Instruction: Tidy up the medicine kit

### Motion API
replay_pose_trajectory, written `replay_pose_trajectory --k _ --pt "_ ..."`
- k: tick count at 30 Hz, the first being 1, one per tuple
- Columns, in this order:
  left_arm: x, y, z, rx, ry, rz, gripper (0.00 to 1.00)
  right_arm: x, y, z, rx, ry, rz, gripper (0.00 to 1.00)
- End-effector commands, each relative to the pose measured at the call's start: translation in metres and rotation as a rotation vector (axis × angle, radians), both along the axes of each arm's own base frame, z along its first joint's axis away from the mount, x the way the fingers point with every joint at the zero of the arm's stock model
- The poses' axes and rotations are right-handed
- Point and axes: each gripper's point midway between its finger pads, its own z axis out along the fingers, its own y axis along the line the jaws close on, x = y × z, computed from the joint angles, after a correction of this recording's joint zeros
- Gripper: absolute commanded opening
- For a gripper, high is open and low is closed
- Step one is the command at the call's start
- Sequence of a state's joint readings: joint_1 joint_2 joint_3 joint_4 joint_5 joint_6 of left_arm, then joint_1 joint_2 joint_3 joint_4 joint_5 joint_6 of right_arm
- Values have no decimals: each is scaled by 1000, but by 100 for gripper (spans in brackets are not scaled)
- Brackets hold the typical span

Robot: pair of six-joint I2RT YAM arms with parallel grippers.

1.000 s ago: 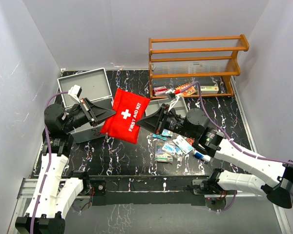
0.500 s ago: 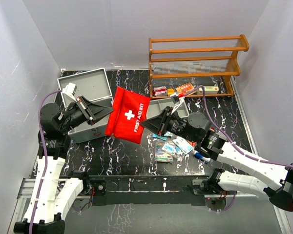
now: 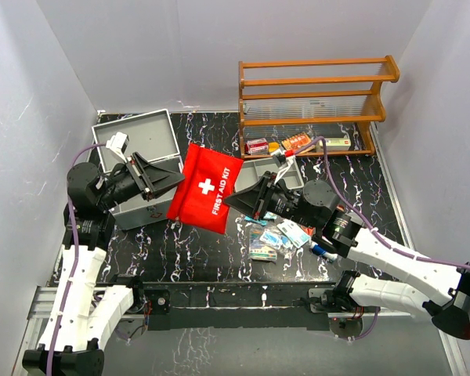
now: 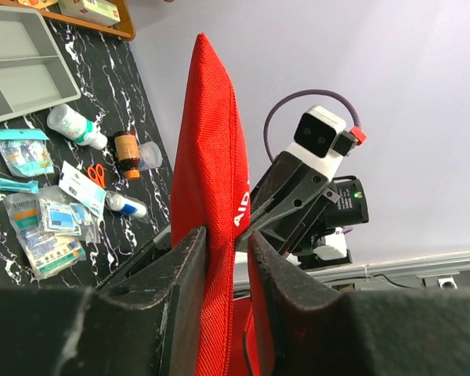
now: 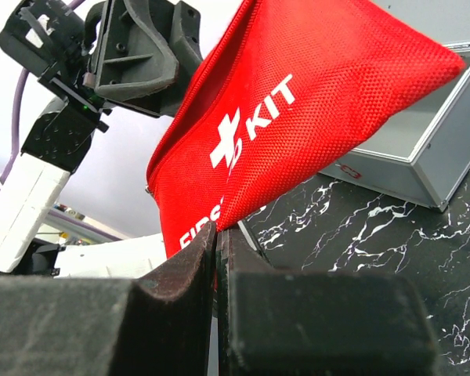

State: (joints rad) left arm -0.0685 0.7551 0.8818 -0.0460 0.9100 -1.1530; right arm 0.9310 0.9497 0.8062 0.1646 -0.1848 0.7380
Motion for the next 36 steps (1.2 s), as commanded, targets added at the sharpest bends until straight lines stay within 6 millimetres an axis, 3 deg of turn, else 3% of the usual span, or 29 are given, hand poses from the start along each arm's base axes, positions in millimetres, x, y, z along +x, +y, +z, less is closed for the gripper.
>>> replay_pose_trajectory --k 1,4,8,11,13,18,23,26,31,36 --pt "-10 -5 -2 4 -4 -71 27 -7 3 26 78 -78 45 0" --pt "-11 -6 -4 6 -3 -82 22 -8 4 26 79 -81 53 0" --pt "-9 -6 -7 19 -2 -73 0 -6 5 22 73 -73 47 0" --pt "-5 -2 -14 77 -24 -36 0 0 3 13 48 -41 11 0" --pt "-1 3 -20 137 -44 4 0 13 -1 -5 -14 22 -66 2" --pt "18 25 -62 363 -32 124 0 47 -24 -55 -226 192 -309 48" --pt "21 29 -90 435 -15 106 0 59 -28 -86 -393 304 -394 61" --pt "20 25 -98 408 -11 80 0 62 -15 -93 -427 339 -370 62" --pt "18 26 -123 423 30 81 0 62 32 -88 -386 400 -267 63" --pt "17 27 -139 432 60 74 0 62 60 -95 -394 429 -252 64"
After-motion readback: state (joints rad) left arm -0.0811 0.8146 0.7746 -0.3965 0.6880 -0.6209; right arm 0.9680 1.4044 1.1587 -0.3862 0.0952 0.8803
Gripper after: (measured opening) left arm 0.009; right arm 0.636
